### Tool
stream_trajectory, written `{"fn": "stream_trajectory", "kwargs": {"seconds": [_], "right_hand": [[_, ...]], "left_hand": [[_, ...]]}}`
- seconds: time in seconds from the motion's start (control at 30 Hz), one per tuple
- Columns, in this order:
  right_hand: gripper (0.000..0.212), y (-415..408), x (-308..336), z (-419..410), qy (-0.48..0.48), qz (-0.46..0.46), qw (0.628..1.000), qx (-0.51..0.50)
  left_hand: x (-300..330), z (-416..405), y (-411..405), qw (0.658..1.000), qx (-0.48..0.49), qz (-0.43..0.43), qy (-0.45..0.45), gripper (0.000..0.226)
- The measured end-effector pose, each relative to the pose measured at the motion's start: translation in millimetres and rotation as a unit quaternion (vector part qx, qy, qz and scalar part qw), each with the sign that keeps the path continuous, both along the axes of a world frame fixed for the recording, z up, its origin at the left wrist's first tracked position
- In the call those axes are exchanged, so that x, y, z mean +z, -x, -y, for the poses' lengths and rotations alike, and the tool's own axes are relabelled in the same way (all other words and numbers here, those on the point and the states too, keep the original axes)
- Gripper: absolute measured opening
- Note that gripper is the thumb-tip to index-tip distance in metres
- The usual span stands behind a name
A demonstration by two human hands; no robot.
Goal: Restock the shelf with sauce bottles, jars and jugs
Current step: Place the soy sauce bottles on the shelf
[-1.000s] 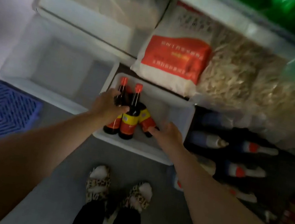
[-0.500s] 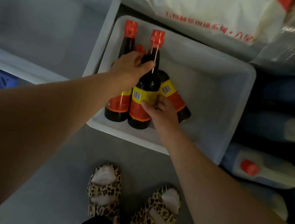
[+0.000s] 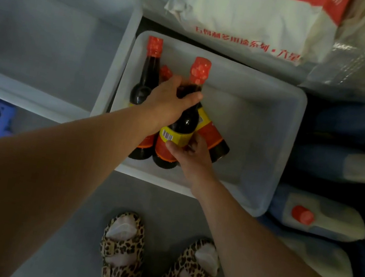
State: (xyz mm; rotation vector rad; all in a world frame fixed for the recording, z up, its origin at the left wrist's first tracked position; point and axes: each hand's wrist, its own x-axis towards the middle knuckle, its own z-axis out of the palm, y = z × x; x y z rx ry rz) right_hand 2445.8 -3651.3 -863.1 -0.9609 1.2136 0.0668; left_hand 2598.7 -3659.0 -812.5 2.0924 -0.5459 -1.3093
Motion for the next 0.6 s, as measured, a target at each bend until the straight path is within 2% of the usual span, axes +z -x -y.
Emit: {"fn": "stream_trajectory", "kwargs": {"seconds": [0.1, 0.2, 0.4, 0.5, 0.6], "right_hand": [[0.081, 4.5, 19.0, -1.6, -0.003, 0.024, 1.0, 0.019], [0.074, 15.5, 50.7, -0.8, -0.004, 0.042, 0.998, 0.037], [0.078, 38.2, 143.9, 8.8, 0.007, 0.061, 0.997, 0.055], [0.086, 43.9, 204.6, 12.7, 0.053, 0.033, 0.996, 0.063], [0.085, 48.9, 271.7, 19.7, 0.128, 0.011, 0.99, 0.057]], "left_hand": [[21.0, -13.7, 11.3, 0.999, -0.037, -0.003, 0.008, 0.042], [51.5, -24.9, 19.2, 1.0, -0.023, -0.004, 0.02, 0.045], [157.7, -5.6, 19.8, 0.998, 0.006, 0.058, 0.01, 0.04], [221.6, 12.8, 20.2, 0.995, 0.03, 0.089, 0.011, 0.043], [291.0, 30.5, 21.0, 0.991, 0.057, 0.121, 0.019, 0.049]]}}
